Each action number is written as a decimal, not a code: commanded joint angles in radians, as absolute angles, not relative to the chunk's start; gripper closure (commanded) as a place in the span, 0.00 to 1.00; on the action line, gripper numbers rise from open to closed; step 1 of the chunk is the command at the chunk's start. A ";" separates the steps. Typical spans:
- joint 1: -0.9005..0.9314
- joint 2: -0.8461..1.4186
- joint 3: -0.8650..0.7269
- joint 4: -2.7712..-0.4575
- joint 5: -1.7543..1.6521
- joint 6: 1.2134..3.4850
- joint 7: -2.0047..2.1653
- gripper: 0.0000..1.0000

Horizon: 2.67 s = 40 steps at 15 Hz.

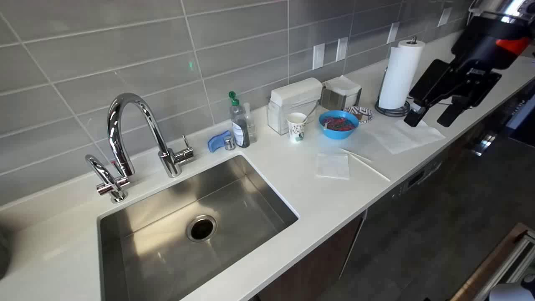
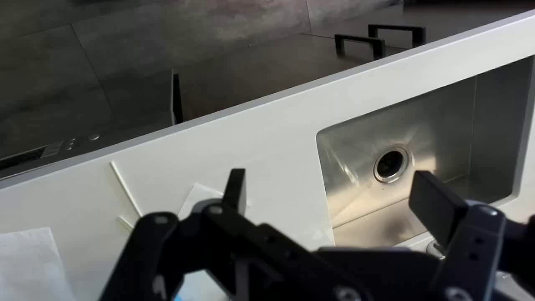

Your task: Pick up the spoon from the cup and put it in the bowl

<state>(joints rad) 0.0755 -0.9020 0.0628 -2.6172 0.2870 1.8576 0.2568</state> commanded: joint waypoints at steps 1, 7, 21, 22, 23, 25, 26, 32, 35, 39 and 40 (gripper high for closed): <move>0.056 -0.902 0.076 -2.614 0.299 1.851 0.245 0.00; 0.056 -0.902 0.076 -2.614 0.299 1.851 0.245 0.00; -0.077 -0.594 0.153 -2.613 0.244 2.315 0.372 0.00; -0.082 -0.553 0.157 -2.607 0.241 2.370 0.394 0.00; -0.093 -0.508 0.166 -2.602 0.232 2.433 0.426 0.00; -0.102 -0.417 0.169 -2.587 0.219 2.549 0.466 0.00; -0.106 -0.371 0.167 -2.570 0.208 2.584 0.481 0.00; -0.097 -0.101 0.130 -2.413 0.139 2.762 0.478 0.00; -0.087 0.030 0.102 -2.295 0.095 2.799 0.480 0.00; -0.063 0.181 0.042 -2.120 0.118 2.780 0.427 0.00; -0.061 0.218 0.036 -2.078 0.150 2.776 0.406 0.00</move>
<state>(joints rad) -0.0867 0.0956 0.0732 -2.2120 0.1062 2.7804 0.4520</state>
